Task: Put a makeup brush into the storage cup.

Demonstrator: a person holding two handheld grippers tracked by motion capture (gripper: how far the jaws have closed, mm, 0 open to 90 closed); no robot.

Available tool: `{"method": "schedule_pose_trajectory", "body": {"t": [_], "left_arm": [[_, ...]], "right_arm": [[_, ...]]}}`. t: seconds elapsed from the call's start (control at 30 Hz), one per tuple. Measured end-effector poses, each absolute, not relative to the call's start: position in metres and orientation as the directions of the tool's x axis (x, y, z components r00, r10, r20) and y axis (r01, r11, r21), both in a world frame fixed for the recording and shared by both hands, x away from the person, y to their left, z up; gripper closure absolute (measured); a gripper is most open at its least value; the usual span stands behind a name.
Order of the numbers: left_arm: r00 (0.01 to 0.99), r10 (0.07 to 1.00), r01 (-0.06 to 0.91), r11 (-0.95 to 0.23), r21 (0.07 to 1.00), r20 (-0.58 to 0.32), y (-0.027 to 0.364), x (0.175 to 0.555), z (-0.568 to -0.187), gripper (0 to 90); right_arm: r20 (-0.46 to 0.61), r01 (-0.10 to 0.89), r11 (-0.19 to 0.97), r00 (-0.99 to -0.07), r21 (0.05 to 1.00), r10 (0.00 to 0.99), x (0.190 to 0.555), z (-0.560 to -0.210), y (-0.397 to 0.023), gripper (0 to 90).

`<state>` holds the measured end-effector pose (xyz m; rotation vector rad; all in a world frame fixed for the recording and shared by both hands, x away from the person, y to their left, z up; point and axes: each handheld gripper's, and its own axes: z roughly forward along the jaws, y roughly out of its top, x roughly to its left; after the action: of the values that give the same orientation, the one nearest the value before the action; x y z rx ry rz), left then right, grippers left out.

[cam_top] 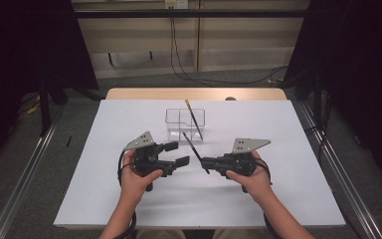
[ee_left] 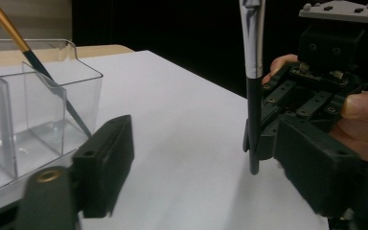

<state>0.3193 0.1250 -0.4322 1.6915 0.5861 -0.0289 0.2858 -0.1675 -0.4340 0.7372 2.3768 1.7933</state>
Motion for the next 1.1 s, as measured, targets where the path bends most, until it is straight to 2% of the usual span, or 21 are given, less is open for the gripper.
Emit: {"method": "schedule_pose_trajectory", "body": {"t": [0.17,0.27,0.33,0.47,0.93,1.1], "left_arm": [[0.880,0.343,0.374,-0.071,0.925,-0.329,0.119,0.320,-0.432,34.4],[0.884,0.343,0.360,-0.065,0.931,-0.318,0.116,0.320,-0.433,34.7],[0.881,0.332,0.376,-0.059,0.925,-0.337,0.115,0.320,-0.433,39.5],[0.888,0.310,0.375,-0.058,0.925,-0.341,0.112,0.320,-0.433,42.8],[0.882,0.253,0.404,0.026,0.914,-0.397,0.113,0.317,-0.434,79.4],[0.883,0.237,0.408,0.040,0.912,-0.405,0.112,0.316,-0.433,83.3]], "right_arm": [[0.222,0.328,0.204,-0.882,0.922,0.416,0.285,-0.435,-0.166,84.8],[0.222,0.329,0.206,-0.882,0.921,0.415,0.285,-0.436,-0.165,84.8],[0.221,0.328,0.208,-0.883,0.921,0.415,0.285,-0.437,-0.165,84.8],[0.218,0.330,0.213,-0.880,0.920,0.421,0.285,-0.437,-0.164,84.8],[0.215,0.329,0.221,-0.881,0.918,0.421,0.285,-0.437,-0.156,84.7],[0.214,0.325,0.219,-0.885,0.920,0.414,0.285,-0.438,-0.154,84.6]]}}
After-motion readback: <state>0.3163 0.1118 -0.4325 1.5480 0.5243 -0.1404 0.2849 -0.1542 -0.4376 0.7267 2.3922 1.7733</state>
